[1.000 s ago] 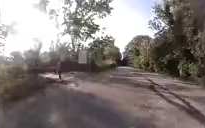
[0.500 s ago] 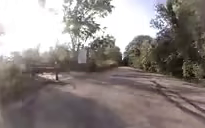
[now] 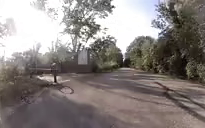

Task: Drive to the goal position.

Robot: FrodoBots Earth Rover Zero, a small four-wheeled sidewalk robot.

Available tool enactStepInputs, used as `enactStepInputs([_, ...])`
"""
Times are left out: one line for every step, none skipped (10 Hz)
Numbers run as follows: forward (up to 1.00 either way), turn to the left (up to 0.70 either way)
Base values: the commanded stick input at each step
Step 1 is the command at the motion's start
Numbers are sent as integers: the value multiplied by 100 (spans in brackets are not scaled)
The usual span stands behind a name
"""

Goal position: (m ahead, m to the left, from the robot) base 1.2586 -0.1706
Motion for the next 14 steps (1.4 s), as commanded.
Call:
enactStepInputs([70,3])
enactStepInputs([70,3])
enactStepInputs([70,3])
enactStepInputs([70,5])
enactStepInputs([70,11])
enactStepInputs([70,18])
enactStepInputs([70,24])
enactStepInputs([70,31])
enactStepInputs([70,33])
enactStepInputs([70,27])
enactStepInputs([70,20])
enactStepInputs([70,14])
enactStepInputs([70,7])
enactStepInputs([70,3])
